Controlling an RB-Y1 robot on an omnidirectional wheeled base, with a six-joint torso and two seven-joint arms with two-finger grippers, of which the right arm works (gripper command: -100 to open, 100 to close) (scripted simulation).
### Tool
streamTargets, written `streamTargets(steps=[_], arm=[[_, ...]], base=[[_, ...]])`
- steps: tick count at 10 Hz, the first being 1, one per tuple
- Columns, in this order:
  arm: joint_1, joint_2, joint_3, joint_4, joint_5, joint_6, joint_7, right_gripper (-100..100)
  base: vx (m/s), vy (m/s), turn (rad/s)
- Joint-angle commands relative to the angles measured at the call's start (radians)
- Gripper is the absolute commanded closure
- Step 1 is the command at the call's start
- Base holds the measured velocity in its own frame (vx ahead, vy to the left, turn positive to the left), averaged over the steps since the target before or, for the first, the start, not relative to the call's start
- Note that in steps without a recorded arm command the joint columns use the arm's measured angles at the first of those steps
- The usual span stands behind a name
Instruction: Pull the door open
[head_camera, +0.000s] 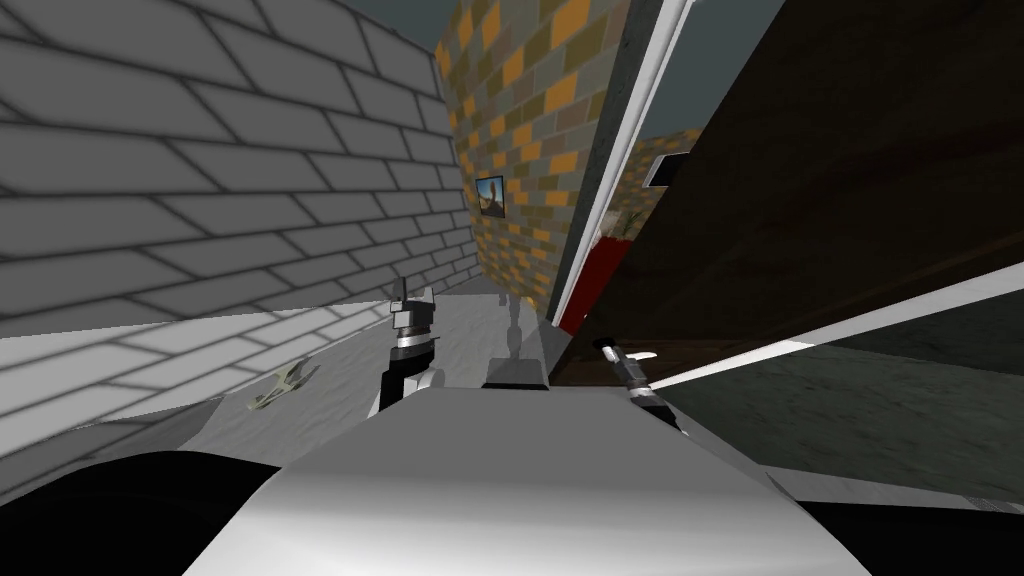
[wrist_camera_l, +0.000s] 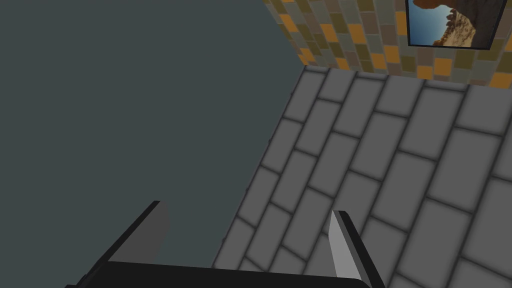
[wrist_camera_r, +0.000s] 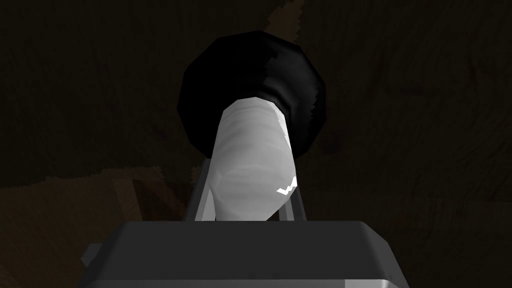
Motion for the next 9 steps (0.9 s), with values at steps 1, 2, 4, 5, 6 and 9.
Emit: streamTargets(steps=[1, 2, 4, 5, 6, 9], arm=[[-0.008, -0.007, 0.034, -0.017, -0.035, 0.009, 0.027, 100], [-0.015, -0.013, 0.055, -0.025, -0.061, 0.018, 0.044, 100], [-0.024, -0.023, 0.086, -0.036, -0.098, 0.030, 0.068, 100], [-0.027, -0.026, 0.096, -0.040, -0.110, 0.034, 0.075, 100], [-0.033, -0.032, 0.114, -0.046, -0.132, 0.041, 0.090, 100], [-0.047, -0.045, 0.159, -0.062, -0.186, 0.059, 0.124, 100]], base=[[-0.144, -0.042, 0.096], [-0.178, -0.081, 0.113], [-0.163, -0.055, 0.090], [-0.132, -0.043, 0.066], [-0.121, -0.072, 0.084], [-0.165, -0.094, 0.092]])
